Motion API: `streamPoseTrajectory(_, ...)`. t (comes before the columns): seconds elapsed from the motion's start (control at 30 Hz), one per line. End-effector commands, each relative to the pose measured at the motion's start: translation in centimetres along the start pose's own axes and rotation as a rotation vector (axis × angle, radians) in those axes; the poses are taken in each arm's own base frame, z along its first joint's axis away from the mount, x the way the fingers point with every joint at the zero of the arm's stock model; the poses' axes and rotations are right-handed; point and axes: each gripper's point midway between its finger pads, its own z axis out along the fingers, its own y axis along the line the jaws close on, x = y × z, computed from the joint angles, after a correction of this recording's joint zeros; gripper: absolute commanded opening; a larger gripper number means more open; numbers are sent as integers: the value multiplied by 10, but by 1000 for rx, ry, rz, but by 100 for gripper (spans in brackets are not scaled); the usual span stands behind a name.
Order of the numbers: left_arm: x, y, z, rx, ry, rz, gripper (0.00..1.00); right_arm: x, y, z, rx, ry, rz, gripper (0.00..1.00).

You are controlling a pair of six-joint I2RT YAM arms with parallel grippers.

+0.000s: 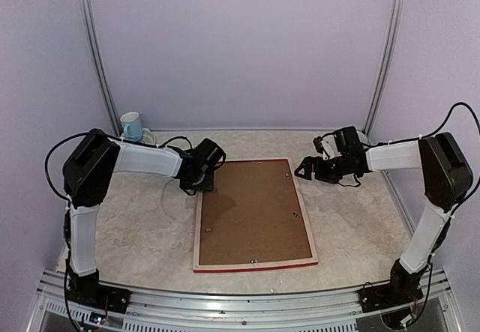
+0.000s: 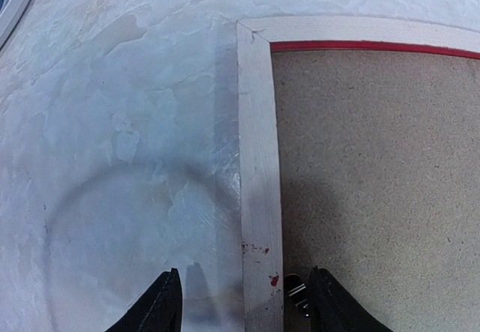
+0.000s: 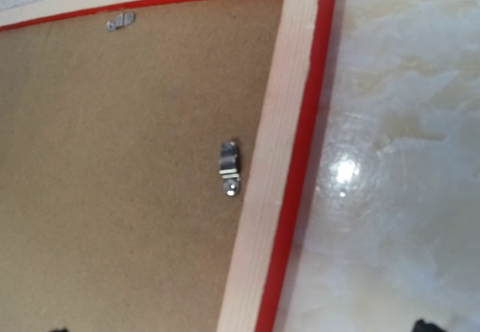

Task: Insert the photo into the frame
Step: Press the fastener onto the backboard.

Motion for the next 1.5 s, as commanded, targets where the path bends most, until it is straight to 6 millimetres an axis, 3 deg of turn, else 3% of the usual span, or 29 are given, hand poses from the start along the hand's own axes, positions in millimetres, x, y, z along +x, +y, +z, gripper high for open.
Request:
streamPoseTrajectory(0.0,15,-5,7,10,48,29,57,-7,0,-7,-6,-29,-4,99)
streamPoseTrajectory(0.4,18,0,10,-6,55,25,51,-7,0,-8,-7,-30,-5,99)
streamPoseTrajectory(0.83,21,-7,16,41,71,9,32,-7,0,-8,-5,-29,-3,99)
streamPoseTrajectory(1.23,-10,1,-2,4,-26,-6,43,-6,0,-7,-7,-28,-2,99)
streamPoseTrajectory(1.47,-17,2,-8,5,-51,-7,41,-5,0,-6,-12,-24,-1,99)
